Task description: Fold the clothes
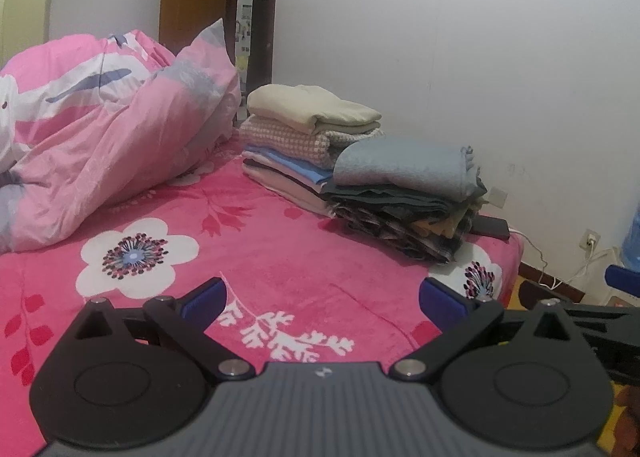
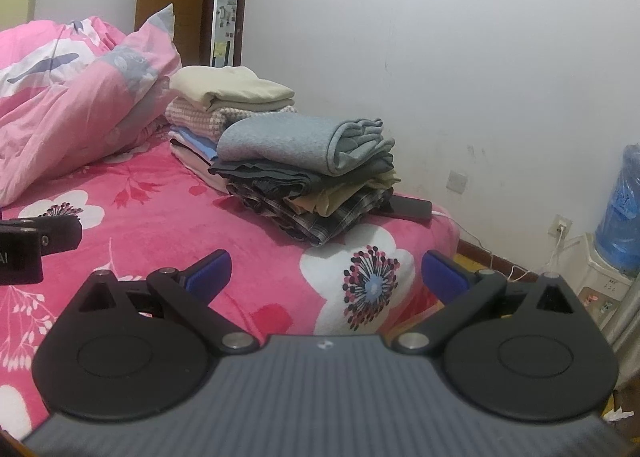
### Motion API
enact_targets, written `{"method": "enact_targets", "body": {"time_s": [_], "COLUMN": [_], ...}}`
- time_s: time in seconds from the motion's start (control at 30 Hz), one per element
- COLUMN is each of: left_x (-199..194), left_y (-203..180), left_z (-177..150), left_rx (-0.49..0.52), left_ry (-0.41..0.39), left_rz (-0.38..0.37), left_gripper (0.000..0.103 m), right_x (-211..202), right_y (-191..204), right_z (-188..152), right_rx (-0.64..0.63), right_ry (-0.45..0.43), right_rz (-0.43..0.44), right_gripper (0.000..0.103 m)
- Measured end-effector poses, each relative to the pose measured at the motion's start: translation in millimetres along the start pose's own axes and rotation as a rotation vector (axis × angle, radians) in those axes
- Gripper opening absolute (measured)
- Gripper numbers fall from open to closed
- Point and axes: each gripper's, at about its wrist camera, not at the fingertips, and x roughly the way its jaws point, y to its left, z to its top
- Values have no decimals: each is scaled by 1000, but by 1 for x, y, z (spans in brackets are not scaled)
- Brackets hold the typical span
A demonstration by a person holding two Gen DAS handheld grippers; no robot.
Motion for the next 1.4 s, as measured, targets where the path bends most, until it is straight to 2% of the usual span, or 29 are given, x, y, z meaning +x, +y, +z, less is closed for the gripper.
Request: {"method": "enact_targets", "body": {"time_s": [1.4], "left_x": [12], "left_y": [-11], "left_z": [-9], "left_rx": [36], "left_ry": [34], "left_rz": [18], "left_gripper": [103], "right_x": [7], "right_y": [-4], "right_z": [-4], "right_rx": [6], "right_ry": [29], "right_rz": [-16], "right_gripper": [102]}}
